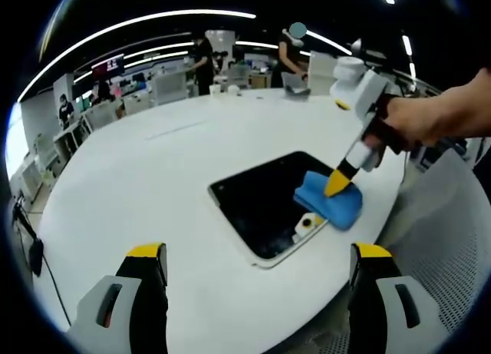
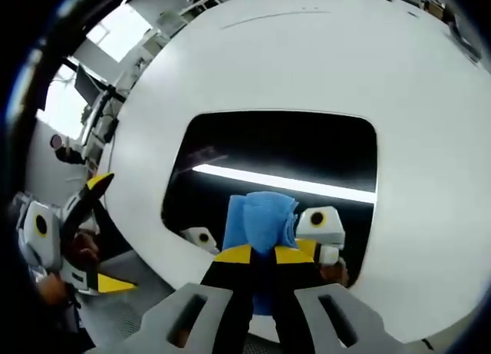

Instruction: Wipe the mirror surface with the cleaning cloth until all visible marks leave the cleaned area.

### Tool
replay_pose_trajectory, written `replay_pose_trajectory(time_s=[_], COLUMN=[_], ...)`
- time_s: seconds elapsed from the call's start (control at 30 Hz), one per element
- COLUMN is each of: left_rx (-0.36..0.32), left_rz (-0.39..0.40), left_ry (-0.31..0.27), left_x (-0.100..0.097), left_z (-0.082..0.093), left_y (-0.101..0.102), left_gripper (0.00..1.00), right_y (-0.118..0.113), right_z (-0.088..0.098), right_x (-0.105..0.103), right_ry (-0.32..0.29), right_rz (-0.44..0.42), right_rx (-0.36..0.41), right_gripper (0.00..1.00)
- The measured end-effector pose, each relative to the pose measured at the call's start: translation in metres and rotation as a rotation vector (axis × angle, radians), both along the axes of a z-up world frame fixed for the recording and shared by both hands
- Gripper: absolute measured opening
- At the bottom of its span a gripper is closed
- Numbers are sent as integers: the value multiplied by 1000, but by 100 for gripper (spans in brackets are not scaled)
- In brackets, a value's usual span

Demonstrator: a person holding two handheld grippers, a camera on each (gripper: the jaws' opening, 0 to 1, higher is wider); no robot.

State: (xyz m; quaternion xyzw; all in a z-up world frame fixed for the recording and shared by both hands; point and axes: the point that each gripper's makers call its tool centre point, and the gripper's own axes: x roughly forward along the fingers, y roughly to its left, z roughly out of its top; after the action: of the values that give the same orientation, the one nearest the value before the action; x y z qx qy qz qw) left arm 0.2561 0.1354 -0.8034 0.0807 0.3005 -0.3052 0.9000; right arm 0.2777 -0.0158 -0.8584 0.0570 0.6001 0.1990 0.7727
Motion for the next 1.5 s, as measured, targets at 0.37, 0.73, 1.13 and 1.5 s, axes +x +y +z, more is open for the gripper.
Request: replay_pose_trajectory(time_s=[0.37, 0.73, 1.13, 1.5], left_rx=[-2, -1, -4, -5], left_rz=[-7, -14, -23, -28], left_ry=[-2, 5, 8, 17], left_x=[0, -1, -1, -2], left_z=[0, -1, -3, -5], left_y=[-1, -1, -2, -3], left_gripper=[99, 99, 99, 99], right_y=[16, 34, 52, 75], right_z=[0, 0, 0, 0], right_x=[1, 5, 4, 7], right_ry=[-8, -13, -27, -28], right_rz=[27, 48, 73, 77], right_rx=[-3, -5, -8, 22], right_gripper=[3, 3, 3, 3])
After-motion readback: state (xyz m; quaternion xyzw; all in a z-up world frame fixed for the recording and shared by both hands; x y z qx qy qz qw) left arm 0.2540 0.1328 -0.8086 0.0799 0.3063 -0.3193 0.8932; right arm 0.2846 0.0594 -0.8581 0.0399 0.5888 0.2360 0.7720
